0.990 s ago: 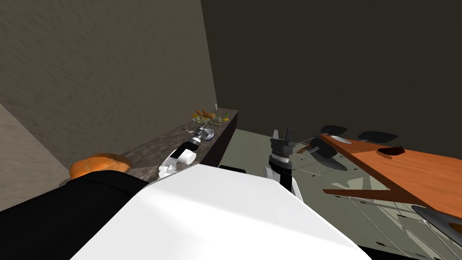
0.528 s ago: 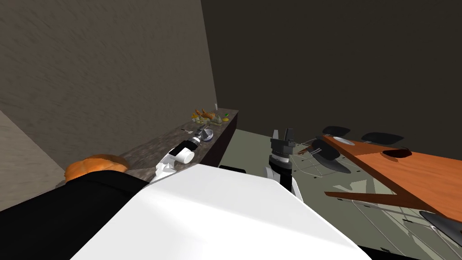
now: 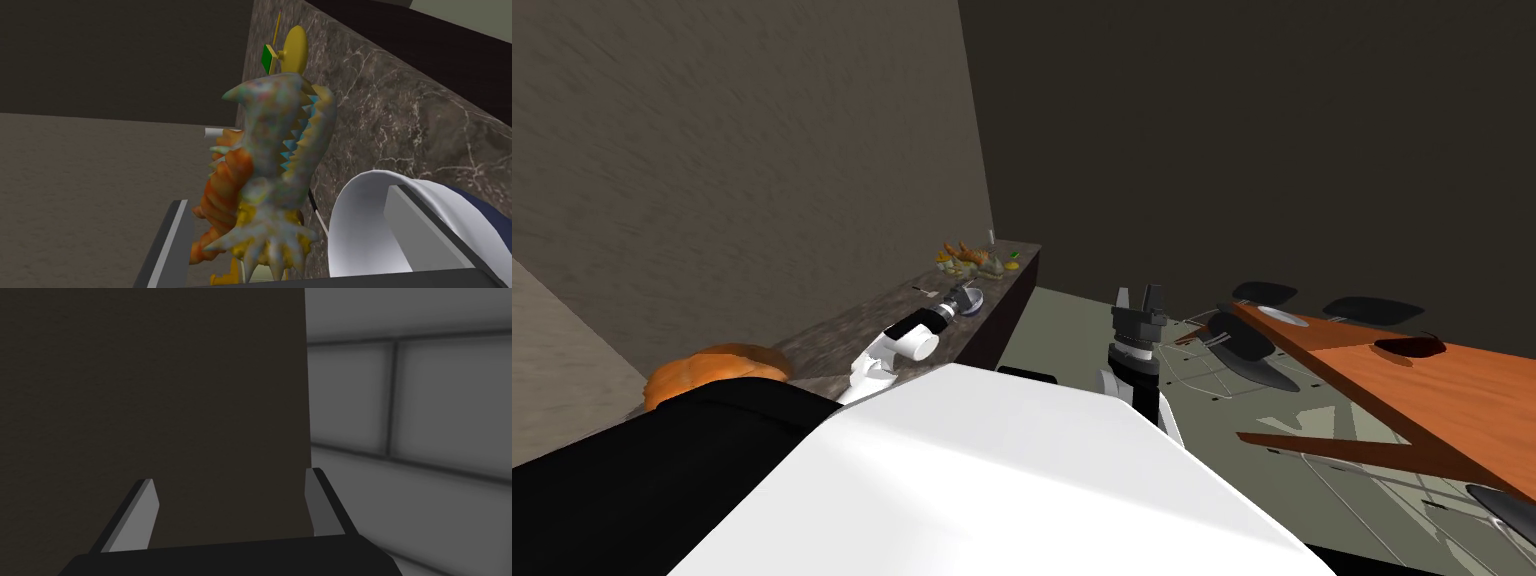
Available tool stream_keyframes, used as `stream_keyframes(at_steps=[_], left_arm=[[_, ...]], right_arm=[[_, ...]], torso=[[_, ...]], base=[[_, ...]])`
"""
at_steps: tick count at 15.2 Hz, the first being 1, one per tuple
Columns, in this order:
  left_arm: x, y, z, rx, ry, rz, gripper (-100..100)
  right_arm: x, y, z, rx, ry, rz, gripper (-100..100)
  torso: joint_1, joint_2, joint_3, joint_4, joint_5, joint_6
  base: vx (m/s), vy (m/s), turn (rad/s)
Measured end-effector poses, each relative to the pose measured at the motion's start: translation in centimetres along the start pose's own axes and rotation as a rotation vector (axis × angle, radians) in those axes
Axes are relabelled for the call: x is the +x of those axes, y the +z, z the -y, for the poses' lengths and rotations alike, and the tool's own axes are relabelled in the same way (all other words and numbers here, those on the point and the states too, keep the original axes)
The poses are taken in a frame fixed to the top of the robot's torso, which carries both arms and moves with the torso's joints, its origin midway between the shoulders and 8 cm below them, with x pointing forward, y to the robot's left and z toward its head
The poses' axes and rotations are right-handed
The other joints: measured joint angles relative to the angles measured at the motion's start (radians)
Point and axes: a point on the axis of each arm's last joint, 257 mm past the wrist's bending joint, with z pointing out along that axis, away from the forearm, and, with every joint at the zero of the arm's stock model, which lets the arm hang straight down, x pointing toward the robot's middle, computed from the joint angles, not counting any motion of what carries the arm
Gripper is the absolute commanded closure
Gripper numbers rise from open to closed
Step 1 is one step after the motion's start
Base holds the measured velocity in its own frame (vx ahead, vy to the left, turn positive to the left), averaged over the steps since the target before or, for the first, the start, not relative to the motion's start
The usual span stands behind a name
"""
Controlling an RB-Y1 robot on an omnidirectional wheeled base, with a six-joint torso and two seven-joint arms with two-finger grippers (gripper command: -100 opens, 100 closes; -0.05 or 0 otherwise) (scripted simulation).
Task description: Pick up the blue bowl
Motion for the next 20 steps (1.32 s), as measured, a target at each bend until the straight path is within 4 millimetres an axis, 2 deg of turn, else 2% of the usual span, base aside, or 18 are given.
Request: stream_keyframes(at_steps=[10, 20], left_arm=[[-1.7, -0.4, -3.1, -0.181, -0.069, 0.043, -100], [-3.4, -1.8, -6.1, -0.364, -0.142, 0.101, -100]], right_arm=[[0.0, 0.0, 0.0, 0.0, 0.0, 0.0, 0], [0.0, 0.0, 0.0, 0.0, 0.0, 0.0, 0]], torso=[[0.0, 0.0, 0.0, 0.0, 0.0, 0.0], [0.0, -0.001, 0.0, 0.0, 0.0, 0.0]], base=[[0.041, -0.012, 0.019], [0.045, -0.011, 0.02]])
